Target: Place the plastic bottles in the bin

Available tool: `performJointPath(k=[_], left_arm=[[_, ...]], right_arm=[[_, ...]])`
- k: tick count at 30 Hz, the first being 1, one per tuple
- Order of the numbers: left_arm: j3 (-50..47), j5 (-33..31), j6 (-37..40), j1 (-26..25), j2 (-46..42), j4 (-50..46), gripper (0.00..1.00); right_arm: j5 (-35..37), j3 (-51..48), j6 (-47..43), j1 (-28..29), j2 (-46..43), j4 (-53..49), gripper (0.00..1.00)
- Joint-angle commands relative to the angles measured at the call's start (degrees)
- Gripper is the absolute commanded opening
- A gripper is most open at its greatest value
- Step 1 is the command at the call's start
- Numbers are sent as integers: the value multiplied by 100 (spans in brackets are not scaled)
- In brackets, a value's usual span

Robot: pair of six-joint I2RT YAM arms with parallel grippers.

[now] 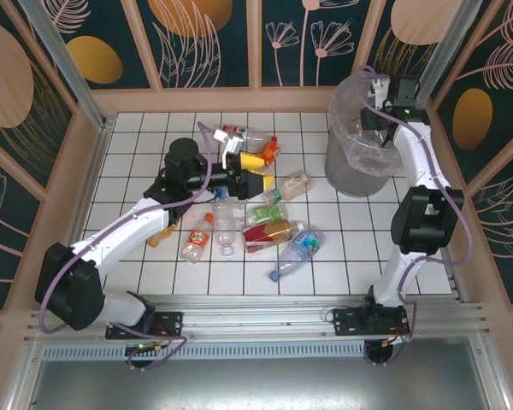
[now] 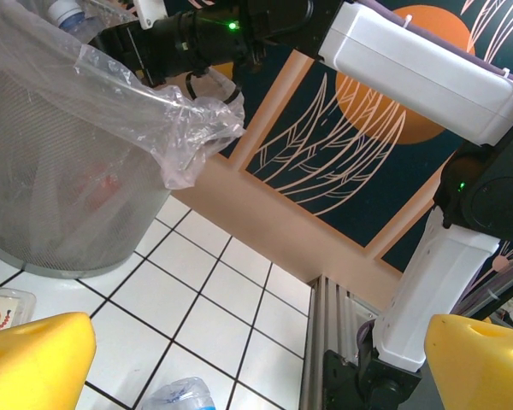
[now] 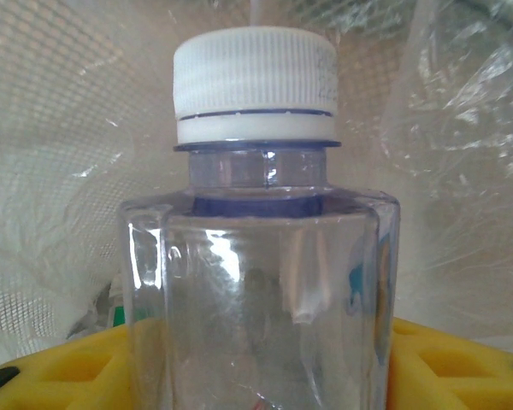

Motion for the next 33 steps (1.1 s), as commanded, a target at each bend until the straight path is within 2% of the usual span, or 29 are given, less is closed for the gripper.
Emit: performJointPath(k=[1,22,33], left_arm=[[180,124,155,-25,37,-11,99],[197,139,174,-25,54,-65,99],[212,36,279,-25,-33,-184,99]], right_arm=[[175,245,-92,-40,105,-71,59],[315,334,107,10,176,-22,70],[173,407,550,208,-448,187,70]])
